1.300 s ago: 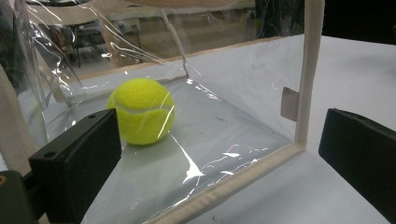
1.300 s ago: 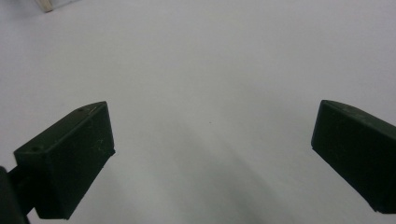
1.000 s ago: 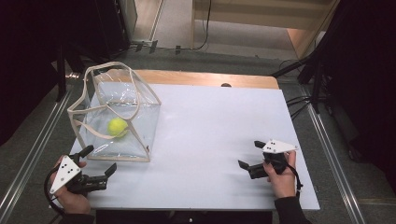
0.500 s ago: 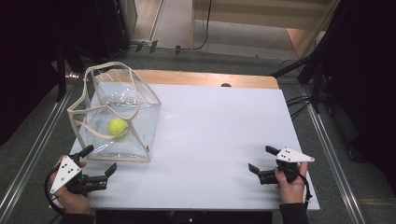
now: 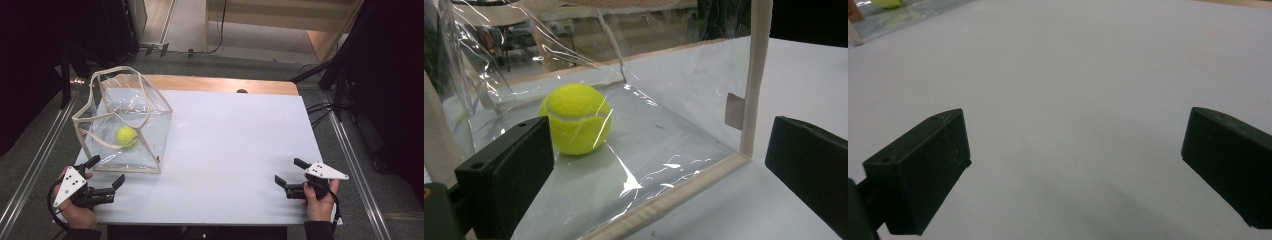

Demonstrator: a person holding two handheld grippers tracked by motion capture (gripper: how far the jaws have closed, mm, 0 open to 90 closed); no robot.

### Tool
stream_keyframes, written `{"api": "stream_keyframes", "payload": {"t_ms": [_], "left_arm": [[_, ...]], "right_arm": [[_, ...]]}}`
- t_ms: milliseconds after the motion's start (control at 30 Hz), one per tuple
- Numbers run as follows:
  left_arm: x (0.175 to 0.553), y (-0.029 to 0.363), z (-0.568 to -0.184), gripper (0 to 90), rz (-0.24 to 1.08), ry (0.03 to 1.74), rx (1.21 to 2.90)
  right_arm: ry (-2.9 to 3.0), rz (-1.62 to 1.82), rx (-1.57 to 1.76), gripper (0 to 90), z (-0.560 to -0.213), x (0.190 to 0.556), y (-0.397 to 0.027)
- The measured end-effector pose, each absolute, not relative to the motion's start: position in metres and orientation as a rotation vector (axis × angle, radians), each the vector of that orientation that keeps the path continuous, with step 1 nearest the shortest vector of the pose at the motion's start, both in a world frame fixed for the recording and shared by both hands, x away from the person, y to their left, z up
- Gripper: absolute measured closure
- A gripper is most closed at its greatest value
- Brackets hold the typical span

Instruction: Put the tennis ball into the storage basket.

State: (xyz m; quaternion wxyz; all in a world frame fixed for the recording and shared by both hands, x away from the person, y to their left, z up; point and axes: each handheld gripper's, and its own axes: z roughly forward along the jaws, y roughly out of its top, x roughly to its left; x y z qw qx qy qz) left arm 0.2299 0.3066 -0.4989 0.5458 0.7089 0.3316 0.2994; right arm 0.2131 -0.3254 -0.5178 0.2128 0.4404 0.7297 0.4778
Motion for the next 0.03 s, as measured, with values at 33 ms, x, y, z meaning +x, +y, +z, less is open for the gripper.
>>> {"api": "stream_keyframes", "payload": {"t_ms": [33], "left_arm": [[0.2300,0.3068,-0.4989,0.0,0.711,0.785,1.681]], "right_arm": [[2.032,1.319,1.226,0.0,-0.5183,0.2143,-0.3241]]}}
